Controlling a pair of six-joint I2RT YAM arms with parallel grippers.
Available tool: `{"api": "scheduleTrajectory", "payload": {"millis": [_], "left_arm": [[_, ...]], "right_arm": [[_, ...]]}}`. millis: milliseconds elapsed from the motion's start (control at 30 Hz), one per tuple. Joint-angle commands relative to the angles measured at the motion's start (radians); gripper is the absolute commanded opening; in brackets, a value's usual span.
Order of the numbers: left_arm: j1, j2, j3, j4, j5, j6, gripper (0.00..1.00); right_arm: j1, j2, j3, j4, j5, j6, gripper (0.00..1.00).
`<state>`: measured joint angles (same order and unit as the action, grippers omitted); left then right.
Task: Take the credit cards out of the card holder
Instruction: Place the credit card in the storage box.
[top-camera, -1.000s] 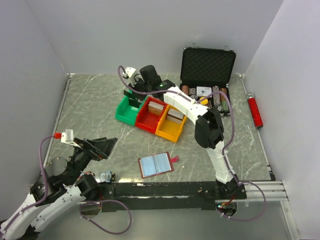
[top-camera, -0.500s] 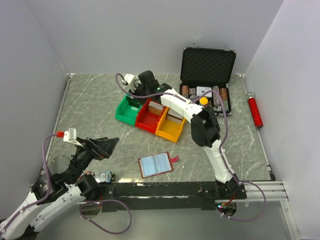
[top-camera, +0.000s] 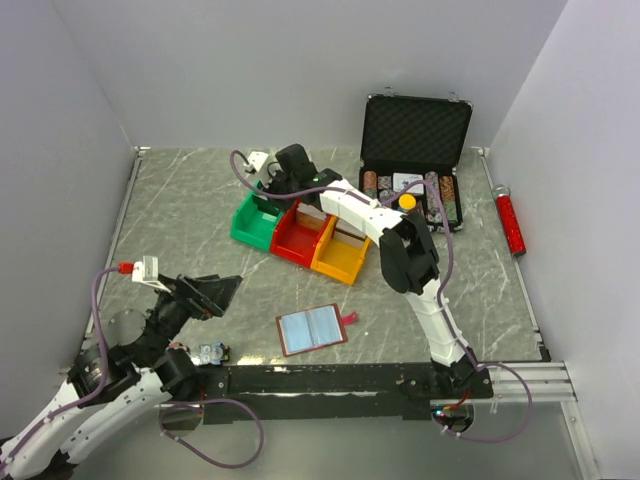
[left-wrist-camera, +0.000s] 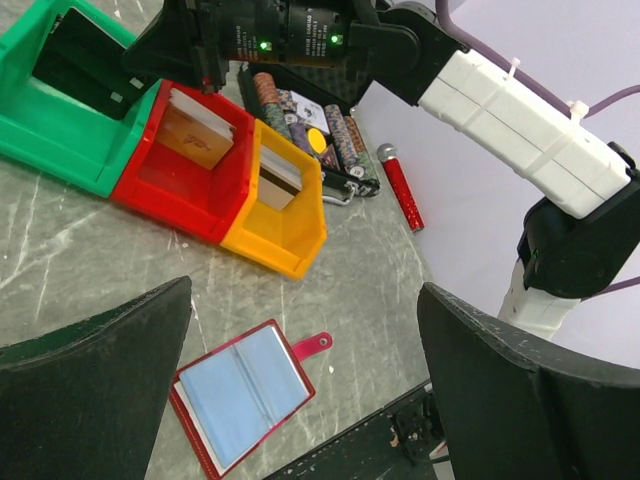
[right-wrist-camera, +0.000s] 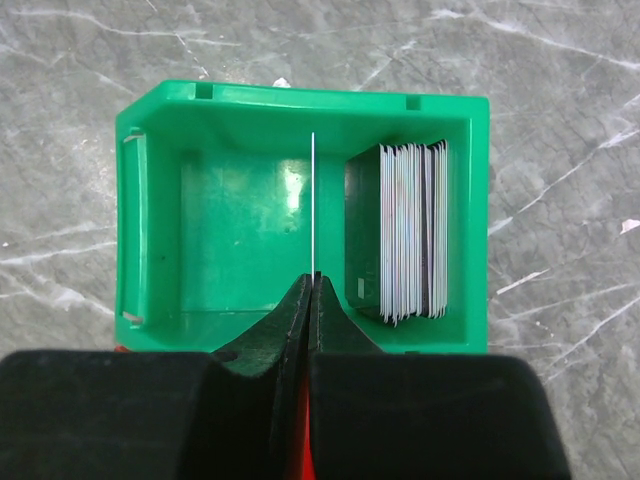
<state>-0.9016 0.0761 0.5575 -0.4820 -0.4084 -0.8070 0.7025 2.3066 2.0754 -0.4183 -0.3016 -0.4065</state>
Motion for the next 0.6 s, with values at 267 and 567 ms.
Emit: {"api": "scheduleTrajectory", "payload": {"millis": [267,567], "left_arm": [[0.004,0.024,-0.005,0.036,0.013,0.008,0.99],[0.004,0.050,-0.010,0.051,0.028,0.017,0.99]], "right_arm": [[0.011,0.074,0.051,0.024,0.024,-0.017,0.00],[0.012,0.096,0.054,0.019,0.059,-0.015,0.00]]}}
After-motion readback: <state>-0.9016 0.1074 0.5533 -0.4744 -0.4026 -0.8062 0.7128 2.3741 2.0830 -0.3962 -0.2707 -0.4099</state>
